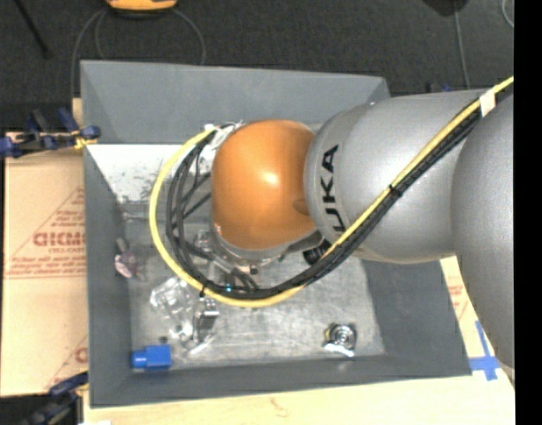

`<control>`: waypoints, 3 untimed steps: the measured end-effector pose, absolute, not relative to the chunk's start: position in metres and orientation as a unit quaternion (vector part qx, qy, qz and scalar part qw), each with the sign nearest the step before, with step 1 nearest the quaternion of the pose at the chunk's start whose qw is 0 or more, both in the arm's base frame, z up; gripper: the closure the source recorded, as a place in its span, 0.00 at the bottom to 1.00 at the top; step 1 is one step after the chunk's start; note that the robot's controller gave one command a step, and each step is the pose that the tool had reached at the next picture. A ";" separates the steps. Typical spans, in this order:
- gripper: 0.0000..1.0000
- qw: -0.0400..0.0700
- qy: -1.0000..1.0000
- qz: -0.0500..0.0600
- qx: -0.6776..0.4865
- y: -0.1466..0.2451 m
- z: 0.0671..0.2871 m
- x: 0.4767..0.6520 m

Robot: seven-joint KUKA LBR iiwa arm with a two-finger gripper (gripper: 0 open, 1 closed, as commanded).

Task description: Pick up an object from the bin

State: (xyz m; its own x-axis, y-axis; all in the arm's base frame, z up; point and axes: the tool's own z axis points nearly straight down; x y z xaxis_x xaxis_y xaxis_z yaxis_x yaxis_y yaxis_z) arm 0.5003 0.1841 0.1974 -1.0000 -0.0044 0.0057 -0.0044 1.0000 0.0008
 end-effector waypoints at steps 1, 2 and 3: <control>0.00 0.000 -0.980 0.000 0.199 0.217 0.117 0.473; 0.00 -0.003 -0.997 -0.002 0.071 0.232 0.094 0.479; 0.00 -0.005 -1.000 -0.002 0.008 0.236 0.076 0.486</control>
Offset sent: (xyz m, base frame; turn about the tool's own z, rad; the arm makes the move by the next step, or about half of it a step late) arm -0.0279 0.0331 -0.0797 -0.3961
